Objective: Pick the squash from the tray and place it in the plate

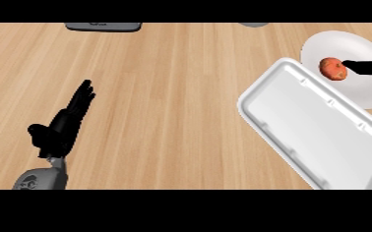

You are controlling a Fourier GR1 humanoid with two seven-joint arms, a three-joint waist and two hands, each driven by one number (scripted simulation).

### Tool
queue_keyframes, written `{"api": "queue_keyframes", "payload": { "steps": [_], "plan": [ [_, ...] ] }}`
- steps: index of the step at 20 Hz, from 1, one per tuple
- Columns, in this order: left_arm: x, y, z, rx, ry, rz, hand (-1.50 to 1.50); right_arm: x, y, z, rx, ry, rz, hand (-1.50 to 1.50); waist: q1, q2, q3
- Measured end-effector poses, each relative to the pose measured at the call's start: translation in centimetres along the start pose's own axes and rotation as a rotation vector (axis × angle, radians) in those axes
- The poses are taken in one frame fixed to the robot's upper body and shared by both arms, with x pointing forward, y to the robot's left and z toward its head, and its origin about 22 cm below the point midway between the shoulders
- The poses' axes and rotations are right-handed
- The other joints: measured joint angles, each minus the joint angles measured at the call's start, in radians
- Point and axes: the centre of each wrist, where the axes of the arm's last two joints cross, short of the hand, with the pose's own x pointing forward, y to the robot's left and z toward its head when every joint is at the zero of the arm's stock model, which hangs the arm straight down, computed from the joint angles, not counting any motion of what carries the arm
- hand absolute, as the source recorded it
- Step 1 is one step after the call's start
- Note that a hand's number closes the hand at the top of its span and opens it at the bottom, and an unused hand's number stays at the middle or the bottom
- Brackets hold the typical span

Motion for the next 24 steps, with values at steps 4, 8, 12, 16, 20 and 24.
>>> {"api": "queue_keyframes", "payload": {
  "steps": [4,8,12,16,20,24],
  "plan": [
    [0.0,-0.2,0.3,0.005,-0.001,-0.006,0.00,0.0,-1.3,-0.6,-0.081,-0.003,-0.153,-1.50,-0.004,-0.002,0.000],
    [-0.4,0.0,0.5,0.012,0.009,0.003,0.00,-1.4,-3.6,-1.0,-0.136,0.012,-0.324,-1.50,-0.014,-0.003,0.001],
    [-0.8,0.1,0.7,0.025,0.007,0.002,0.00,-6.1,-6.2,-0.1,-0.157,0.015,-0.455,-1.50,-0.026,-0.004,0.001],
    [-0.9,0.0,1.2,0.023,0.009,0.000,0.00,-10.3,-9.6,1.1,-0.165,-0.003,-0.507,-1.50,-0.025,-0.005,0.001],
    [-0.9,0.3,1.1,0.025,0.013,0.003,0.00,-14.0,-12.4,2.7,-0.145,-0.037,-0.516,-1.50,-0.026,-0.006,0.001],
    [-0.7,0.2,1.0,0.024,0.016,0.001,0.00,-16.6,-14.1,4.4,-0.109,-0.069,-0.500,-1.50,-0.024,-0.007,0.001]
  ]
}}
